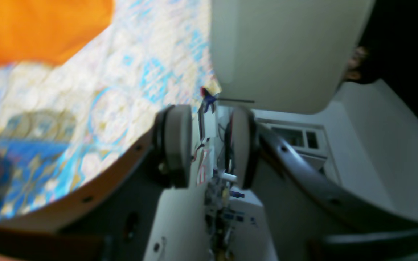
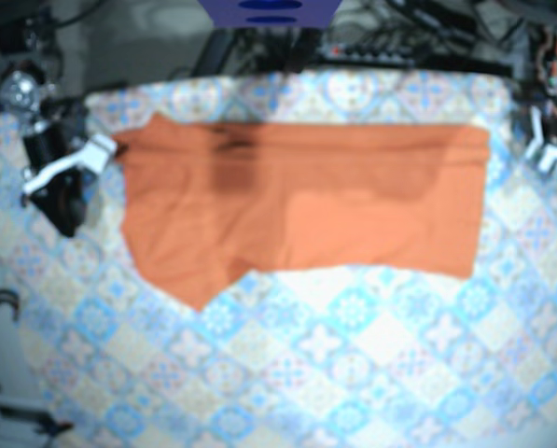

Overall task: Fold the T-shirt properly
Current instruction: 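Raise both grippers away from the folded edge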

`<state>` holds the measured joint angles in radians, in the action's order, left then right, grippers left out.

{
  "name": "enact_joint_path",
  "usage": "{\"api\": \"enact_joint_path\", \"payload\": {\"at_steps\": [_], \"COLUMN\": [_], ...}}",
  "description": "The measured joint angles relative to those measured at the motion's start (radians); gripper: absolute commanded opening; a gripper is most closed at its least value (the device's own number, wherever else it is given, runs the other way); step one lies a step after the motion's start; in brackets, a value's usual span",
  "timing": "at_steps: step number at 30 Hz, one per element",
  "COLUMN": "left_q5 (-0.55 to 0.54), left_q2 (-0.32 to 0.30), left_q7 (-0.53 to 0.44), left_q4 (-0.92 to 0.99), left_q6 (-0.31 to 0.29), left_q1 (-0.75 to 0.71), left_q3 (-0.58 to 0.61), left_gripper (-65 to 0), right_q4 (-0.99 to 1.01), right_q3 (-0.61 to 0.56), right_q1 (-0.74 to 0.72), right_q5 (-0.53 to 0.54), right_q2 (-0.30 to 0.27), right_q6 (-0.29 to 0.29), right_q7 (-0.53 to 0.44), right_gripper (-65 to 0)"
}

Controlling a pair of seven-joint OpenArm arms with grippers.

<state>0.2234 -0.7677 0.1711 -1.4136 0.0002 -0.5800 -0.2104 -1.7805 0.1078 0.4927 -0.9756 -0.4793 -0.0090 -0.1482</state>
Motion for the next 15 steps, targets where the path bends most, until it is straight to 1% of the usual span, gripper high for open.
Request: {"api": "enact_joint_path", "payload": {"at_steps": [2, 3, 4, 6, 7, 9, 11, 12, 15], "left_q5": [-0.066, -0.109, -0.131, -0.172, -0.182, -0.19, -0.195, -0.192, -0.163], "left_q2": [-0.002, -0.001, 0.0, 0.003, 0.002, 0.003, 0.003, 0.003, 0.002], "left_q7": [0.006, 0.016, 0.015, 0.039, 0.071, 0.105, 0.099, 0.1, 0.11], "left_q4": [-0.011, -0.023, -0.035, -0.069, -0.092, -0.129, -0.165, -0.182, -0.272], "left_q6": [-0.064, -0.108, -0.131, -0.155, -0.162, -0.185, -0.191, -0.187, -0.192], "left_q1": [0.001, 0.004, 0.005, 0.006, 0.005, -0.007, -0.045, -0.074, -0.197], "left_q3": [-0.062, -0.087, -0.103, -0.122, -0.125, -0.126, -0.124, -0.125, -0.13], "left_gripper": [-39.0, -39.0, -39.0, -38.9, -38.9, -38.9, -38.9, -38.9, -38.9], "right_q4": [-0.001, -0.001, 0.0, -0.002, -0.003, -0.007, -0.007, -0.006, -0.011], "right_q3": [0.0, 0.0, 0.0, 0.0, 0.0, 0.0, -0.002, -0.008, -0.003], "right_q1": [-0.018, -0.029, -0.042, -0.071, -0.083, -0.088, -0.077, -0.068, 0.006], "right_q5": [0.063, 0.097, 0.135, 0.222, 0.261, 0.314, 0.311, 0.309, 0.266], "right_q2": [0.0, 0.002, 0.003, 0.008, 0.008, 0.005, 0.003, 0.005, -0.001], "right_q6": [0.001, 0.008, 0.013, 0.05, 0.072, 0.124, 0.168, 0.171, 0.156], "right_q7": [0.008, 0.013, 0.013, 0.042, 0.071, 0.109, 0.121, 0.119, 0.106], "right_gripper": [-45.6, -45.5, -45.5, -45.5, -45.5, -45.5, -45.5, -45.5, -45.6]}}
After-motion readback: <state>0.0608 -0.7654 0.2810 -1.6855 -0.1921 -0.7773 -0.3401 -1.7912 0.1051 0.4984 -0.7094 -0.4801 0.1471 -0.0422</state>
